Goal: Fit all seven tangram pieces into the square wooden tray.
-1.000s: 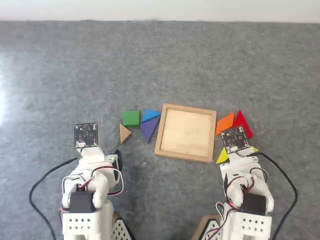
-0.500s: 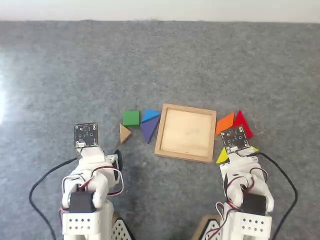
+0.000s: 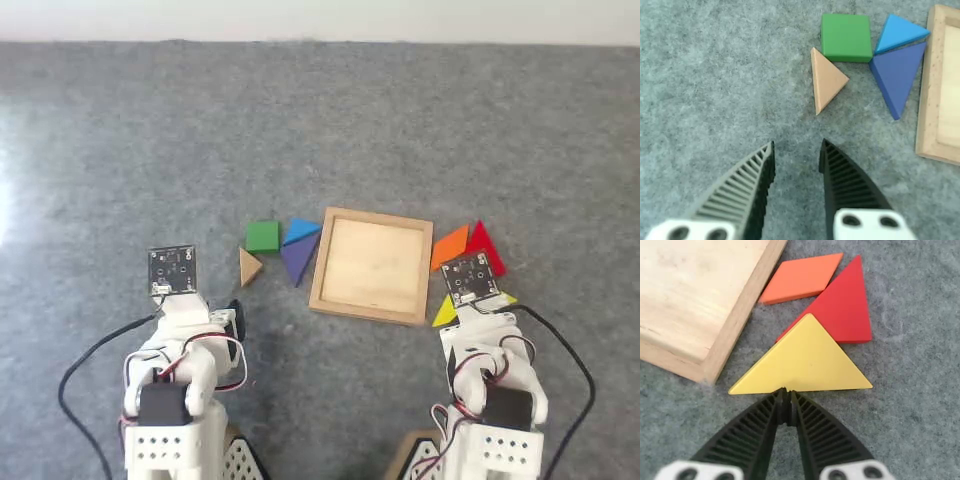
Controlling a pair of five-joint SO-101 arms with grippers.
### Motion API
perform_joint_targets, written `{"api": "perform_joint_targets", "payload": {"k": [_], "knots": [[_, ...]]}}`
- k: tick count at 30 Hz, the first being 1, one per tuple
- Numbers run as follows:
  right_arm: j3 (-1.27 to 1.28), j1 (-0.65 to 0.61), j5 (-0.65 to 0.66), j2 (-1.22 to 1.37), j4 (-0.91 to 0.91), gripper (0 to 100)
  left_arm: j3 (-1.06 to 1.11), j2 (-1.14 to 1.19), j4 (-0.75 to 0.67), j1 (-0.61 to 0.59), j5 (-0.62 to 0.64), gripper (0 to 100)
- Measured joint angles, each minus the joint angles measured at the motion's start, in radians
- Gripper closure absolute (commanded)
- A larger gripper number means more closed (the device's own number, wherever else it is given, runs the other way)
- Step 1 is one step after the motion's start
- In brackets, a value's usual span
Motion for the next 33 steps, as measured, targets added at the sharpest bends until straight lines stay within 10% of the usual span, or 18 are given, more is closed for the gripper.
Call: {"api": "perform_joint_targets", "payload": {"k": [33], "knots": [[0.000, 0.026, 0.000, 0.000, -0.006, 99.2, 0.000, 0.000, 0.000, 0.000, 0.000, 86]]}}
